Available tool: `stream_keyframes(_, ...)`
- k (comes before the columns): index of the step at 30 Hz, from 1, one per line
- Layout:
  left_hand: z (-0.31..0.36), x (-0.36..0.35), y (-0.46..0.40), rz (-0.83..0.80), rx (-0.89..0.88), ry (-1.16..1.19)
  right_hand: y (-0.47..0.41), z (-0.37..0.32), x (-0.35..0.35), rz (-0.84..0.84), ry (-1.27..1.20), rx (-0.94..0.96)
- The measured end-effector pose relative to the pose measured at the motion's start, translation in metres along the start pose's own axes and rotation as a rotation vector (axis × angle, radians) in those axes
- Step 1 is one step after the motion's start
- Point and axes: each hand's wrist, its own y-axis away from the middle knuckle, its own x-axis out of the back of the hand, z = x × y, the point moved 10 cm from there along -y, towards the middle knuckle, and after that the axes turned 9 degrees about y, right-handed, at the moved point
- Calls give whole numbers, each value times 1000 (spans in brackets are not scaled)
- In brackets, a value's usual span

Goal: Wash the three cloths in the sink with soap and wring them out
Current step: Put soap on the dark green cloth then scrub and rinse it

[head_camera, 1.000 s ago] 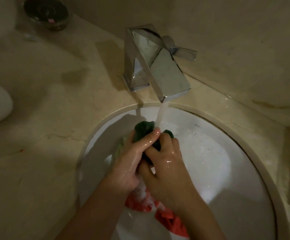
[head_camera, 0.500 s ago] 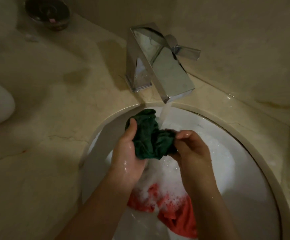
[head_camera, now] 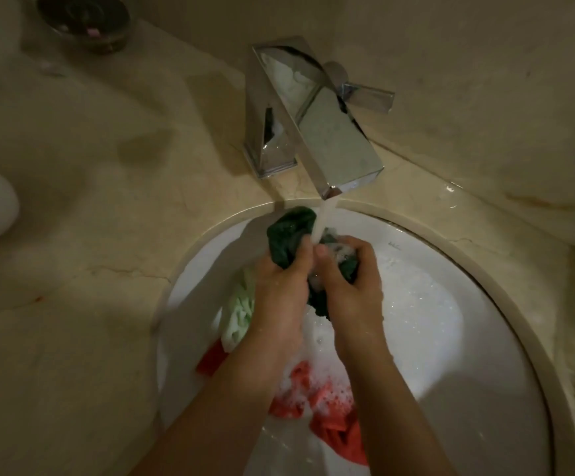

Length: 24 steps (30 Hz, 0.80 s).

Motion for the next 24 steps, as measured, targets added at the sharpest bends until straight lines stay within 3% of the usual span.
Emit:
stream_keyframes(3,19,-4,-6,47,-224,-302,0,-8,-8,10,61,107)
stream_keyframes(8,25,-8,-13,64,-282,-547,-5,7,-28,-145,3,-75)
stream_keyframes(10,27,-8,-13,75,-257,-432,-10,4,-31,-162,30,-61)
stream_keyframes(14,-4,1,-17,63,71,-42,-13,4,-32,-192,9,-118)
stream_keyframes(16,-10,8,-15,77,157,-28,-10,6,-30,-229,-7,-167)
stream_keyframes(18,-7,18,-15,77,168,-12,-12,6,-13,-200,-8,-200)
stream_keyframes(22,3,33,-16,-28,167,278,-22,-3,45,10,45,-142)
stream_keyframes(24,1,32,-15,-71,194,378,-21,-9,54,5,66,-106)
